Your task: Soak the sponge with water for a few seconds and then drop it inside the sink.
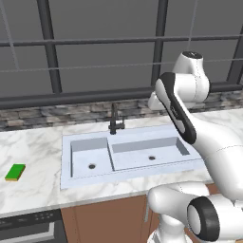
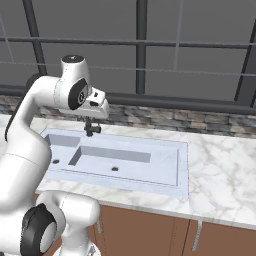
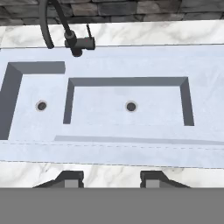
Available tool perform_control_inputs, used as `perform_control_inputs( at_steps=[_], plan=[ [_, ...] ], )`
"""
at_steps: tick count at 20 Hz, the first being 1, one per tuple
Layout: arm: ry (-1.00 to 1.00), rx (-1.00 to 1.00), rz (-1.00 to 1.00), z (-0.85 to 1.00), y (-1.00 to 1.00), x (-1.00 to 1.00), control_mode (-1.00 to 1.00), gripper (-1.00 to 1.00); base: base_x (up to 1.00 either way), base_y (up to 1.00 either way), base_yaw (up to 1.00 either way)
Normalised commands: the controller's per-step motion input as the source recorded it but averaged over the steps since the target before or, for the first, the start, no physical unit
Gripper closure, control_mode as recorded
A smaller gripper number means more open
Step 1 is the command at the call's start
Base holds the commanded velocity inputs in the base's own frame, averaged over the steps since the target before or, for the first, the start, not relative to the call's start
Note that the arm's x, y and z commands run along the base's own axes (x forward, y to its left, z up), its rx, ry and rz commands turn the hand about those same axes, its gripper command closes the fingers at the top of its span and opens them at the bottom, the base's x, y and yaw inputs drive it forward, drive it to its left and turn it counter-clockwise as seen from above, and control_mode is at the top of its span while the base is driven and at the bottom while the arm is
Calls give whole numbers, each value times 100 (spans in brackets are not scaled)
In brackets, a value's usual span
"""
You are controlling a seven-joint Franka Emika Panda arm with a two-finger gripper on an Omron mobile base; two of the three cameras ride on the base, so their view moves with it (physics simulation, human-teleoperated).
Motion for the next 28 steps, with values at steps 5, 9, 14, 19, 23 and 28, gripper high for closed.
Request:
perform_control_inputs(
  at_steps=[5,9,14,19,23,28],
  plan=[
    [0,0,0,0,0,-7,-100,-100,0,0,0],
    [0,2,0,-2,0,-14,-100,-100,0,0,0],
    [-1,3,0,-7,0,2,-100,-100,0,0,0],
    [-3,2,2,0,0,27,-100,-100,0,0,0],
    [-6,0,4,0,0,27,-100,-100,0,0,0],
    [-6,0,4,0,0,26,-100,-100,0,0,0]
  ],
)
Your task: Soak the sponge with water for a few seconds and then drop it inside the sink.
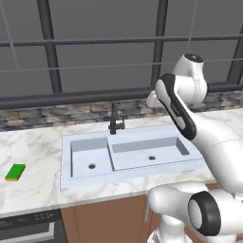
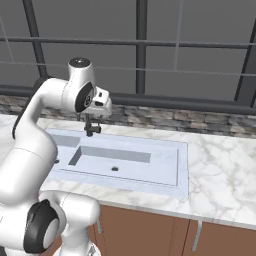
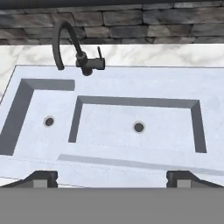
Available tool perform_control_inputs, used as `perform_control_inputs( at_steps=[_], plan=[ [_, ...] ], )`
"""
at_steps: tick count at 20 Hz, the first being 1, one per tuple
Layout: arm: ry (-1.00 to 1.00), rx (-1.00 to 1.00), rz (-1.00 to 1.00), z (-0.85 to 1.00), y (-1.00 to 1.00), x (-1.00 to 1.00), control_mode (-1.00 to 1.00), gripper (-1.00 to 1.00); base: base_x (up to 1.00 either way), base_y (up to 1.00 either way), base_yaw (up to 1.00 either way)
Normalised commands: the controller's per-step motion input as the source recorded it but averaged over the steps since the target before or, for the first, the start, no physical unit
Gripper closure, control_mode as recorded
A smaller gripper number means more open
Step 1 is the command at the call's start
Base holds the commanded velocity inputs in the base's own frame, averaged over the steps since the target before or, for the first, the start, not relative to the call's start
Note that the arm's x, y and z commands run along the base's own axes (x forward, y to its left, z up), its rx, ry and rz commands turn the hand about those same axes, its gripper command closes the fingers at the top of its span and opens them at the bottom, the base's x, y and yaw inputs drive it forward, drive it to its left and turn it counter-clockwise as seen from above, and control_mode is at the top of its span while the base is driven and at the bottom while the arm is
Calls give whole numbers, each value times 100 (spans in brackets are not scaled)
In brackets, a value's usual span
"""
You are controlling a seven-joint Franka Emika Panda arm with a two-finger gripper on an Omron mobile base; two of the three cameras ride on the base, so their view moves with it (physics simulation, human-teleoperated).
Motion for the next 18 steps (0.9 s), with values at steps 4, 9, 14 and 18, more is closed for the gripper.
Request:
perform_control_inputs(
  at_steps=[4,9,14,18],
  plan=[
    [-5,1,4,0,0,23,-100,-100,0,0,0],
    [-5,3,4,-5,0,19,-100,-100,0,0,0],
    [-7,6,1,-18,3,2,-100,-100,0,0,0],
    [-10,5,0,-22,4,-16,-100,-100,0,0,0]
  ],
)
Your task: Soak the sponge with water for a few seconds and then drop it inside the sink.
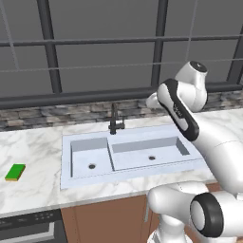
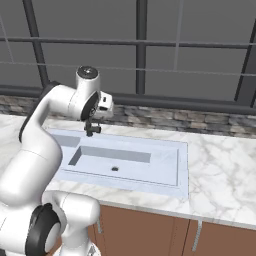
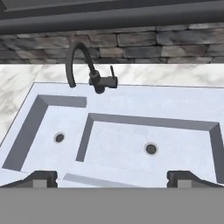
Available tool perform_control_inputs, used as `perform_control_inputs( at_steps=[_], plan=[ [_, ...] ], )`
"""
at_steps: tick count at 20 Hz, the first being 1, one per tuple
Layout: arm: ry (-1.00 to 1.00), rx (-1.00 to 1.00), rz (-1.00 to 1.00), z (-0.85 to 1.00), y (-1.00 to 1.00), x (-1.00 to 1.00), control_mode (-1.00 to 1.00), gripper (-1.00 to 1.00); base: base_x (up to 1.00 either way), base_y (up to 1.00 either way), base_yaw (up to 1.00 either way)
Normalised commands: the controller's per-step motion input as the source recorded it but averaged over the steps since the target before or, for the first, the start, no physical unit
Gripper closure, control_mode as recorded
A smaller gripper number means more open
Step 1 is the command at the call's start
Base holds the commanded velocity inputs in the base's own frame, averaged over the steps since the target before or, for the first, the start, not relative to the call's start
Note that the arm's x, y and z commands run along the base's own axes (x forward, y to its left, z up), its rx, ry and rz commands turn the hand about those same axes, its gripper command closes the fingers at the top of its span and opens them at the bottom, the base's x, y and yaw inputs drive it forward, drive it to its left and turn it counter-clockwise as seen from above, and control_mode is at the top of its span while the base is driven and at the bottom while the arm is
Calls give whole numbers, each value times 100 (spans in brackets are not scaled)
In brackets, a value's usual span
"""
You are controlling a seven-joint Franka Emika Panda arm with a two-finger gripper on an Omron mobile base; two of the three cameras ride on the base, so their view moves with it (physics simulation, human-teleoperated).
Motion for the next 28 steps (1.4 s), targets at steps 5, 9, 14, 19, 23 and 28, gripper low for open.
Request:
perform_control_inputs(
  at_steps=[5,9,14,19,23,28],
  plan=[
    [-14,0,0,-13,2,-6,-100,-100,0,0,0],
    [-21,0,0,-21,0,0,-100,-100,0,0,0],
    [-24,0,0,-29,0,0,-100,-100,0,0,0],
    [-18,0,0,-13,0,0,-100,-100,0,0,0],
    [-9,0,1,0,0,0,-100,-100,0,0,0],
    [-11,0,0,0,0,0,-100,-100,0,0,0]
  ],
)
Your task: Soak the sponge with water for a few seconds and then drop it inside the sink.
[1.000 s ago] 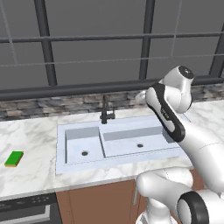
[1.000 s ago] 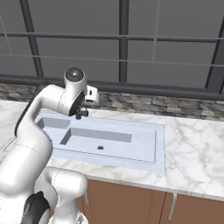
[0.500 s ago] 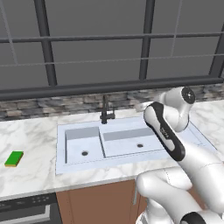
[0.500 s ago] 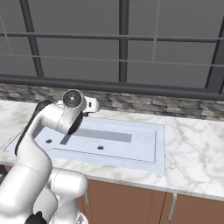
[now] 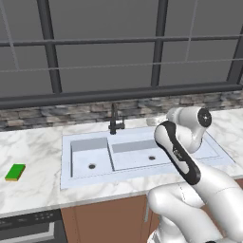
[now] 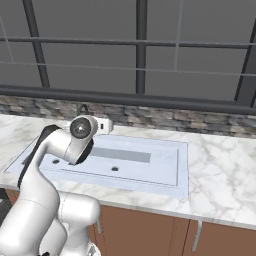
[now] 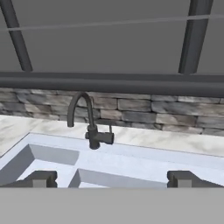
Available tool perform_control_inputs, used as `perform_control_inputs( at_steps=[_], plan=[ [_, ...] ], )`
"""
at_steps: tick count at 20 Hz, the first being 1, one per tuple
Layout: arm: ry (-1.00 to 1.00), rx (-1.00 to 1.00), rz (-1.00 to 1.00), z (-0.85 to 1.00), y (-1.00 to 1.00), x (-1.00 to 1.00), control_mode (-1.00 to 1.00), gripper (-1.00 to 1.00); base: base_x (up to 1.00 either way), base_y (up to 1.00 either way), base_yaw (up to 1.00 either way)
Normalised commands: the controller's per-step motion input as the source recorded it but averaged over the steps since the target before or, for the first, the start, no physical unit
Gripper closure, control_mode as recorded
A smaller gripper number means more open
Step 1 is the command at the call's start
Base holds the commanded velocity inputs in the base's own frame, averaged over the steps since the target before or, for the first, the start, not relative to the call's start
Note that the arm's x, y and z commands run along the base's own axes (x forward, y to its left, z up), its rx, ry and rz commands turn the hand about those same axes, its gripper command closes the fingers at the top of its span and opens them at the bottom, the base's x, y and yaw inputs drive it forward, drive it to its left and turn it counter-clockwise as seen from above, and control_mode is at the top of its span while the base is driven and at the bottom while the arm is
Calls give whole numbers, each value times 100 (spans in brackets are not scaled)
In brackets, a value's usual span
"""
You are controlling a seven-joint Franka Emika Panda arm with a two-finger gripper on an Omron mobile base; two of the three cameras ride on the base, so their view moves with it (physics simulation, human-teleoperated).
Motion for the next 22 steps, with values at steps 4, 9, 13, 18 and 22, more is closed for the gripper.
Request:
perform_control_inputs(
  at_steps=[4,9,13,18,22],
  plan=[
    [-12,0,0,0,0,0,-100,-100,0,0,0],
    [-7,0,1,0,0,-1,-100,-100,0,0,0],
    [-2,0,4,0,0,-6,-100,-100,0,0,0],
    [0,0,9,0,0,-10,-100,-100,0,0,0],
    [0,0,13,0,0,-8,-100,-100,0,0,0]
  ],
)
